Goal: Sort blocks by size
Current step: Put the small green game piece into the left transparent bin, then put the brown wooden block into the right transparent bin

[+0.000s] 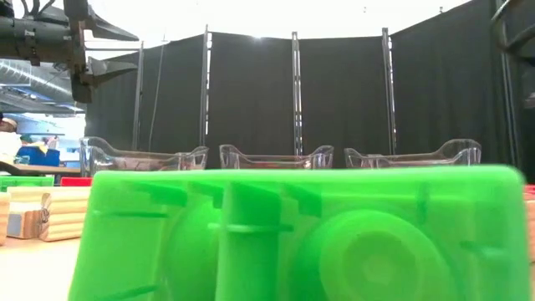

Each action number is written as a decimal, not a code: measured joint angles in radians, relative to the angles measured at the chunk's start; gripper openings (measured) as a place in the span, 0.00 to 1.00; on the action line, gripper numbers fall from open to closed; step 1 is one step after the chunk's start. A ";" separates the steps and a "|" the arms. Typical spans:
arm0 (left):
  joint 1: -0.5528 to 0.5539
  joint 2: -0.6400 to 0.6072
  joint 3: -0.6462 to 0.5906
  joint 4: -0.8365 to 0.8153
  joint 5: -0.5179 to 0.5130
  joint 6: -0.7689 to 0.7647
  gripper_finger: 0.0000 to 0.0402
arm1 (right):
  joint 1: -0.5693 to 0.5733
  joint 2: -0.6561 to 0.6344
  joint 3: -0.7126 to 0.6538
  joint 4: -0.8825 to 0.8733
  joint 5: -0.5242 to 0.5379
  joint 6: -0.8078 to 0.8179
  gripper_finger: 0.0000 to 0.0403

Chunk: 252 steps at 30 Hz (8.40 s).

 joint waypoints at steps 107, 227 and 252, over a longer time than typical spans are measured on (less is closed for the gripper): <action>-0.001 0.007 0.001 -0.044 0.023 -0.022 0.67 | -0.559 0.313 1.150 -0.772 -0.125 -1.789 0.38; 0.000 0.025 0.000 -0.055 0.013 -0.067 0.67 | -1.229 -0.250 0.351 -0.386 0.154 -1.532 0.87; 0.000 0.025 0.000 -0.083 0.015 -0.131 0.67 | 0.020 0.088 0.351 0.053 0.113 -0.441 0.71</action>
